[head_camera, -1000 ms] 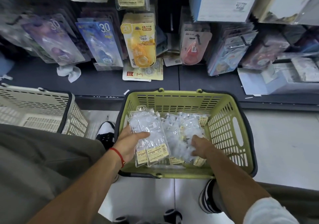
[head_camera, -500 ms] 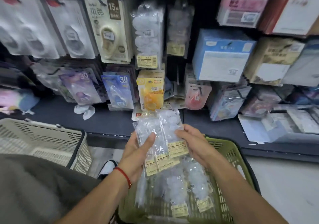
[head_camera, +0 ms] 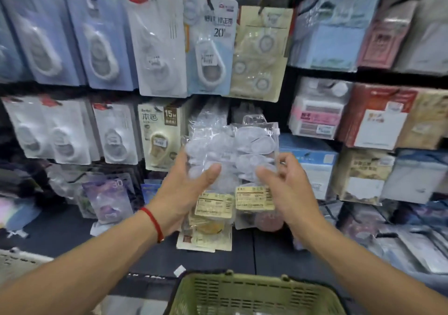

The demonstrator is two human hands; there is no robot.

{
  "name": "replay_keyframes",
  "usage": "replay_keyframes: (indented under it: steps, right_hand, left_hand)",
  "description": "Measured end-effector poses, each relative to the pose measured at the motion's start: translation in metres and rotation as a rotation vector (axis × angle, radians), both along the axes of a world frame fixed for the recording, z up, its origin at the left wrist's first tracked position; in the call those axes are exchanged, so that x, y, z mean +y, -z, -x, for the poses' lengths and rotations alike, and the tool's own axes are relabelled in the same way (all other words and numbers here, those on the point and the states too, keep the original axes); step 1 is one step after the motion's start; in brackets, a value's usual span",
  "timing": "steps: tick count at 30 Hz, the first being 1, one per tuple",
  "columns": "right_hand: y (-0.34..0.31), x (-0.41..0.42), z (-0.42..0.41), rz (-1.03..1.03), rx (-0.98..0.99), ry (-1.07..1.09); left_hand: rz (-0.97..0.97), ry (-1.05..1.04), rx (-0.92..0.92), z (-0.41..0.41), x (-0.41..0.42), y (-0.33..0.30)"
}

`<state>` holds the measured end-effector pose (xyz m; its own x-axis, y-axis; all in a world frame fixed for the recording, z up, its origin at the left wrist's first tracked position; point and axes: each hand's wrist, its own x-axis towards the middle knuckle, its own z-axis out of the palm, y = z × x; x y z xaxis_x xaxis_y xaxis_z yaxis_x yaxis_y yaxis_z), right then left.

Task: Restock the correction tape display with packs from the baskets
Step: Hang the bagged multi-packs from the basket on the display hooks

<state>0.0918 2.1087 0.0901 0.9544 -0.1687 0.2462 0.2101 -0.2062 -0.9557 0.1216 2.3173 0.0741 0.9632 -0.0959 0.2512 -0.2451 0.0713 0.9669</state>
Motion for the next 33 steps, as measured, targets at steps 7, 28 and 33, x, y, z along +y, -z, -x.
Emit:
replay_keyframes:
  steps: [7, 28, 33]
  right_hand:
    - [-0.008, -0.015, -0.014, -0.066, 0.038, 0.022]
    - [0.009, 0.003, -0.017, 0.428, -0.163, 0.048]
    - [0.031, 0.025, -0.009, 0.330, -0.028, -0.217]
  left_hand:
    - [-0.095, -0.367, -0.137, -0.005, 0.004, 0.011]
    - [0.116, -0.239, -0.086, 0.002, 0.010, 0.005]
    - [0.099, -0.178, -0.039, 0.005, -0.005, 0.014]
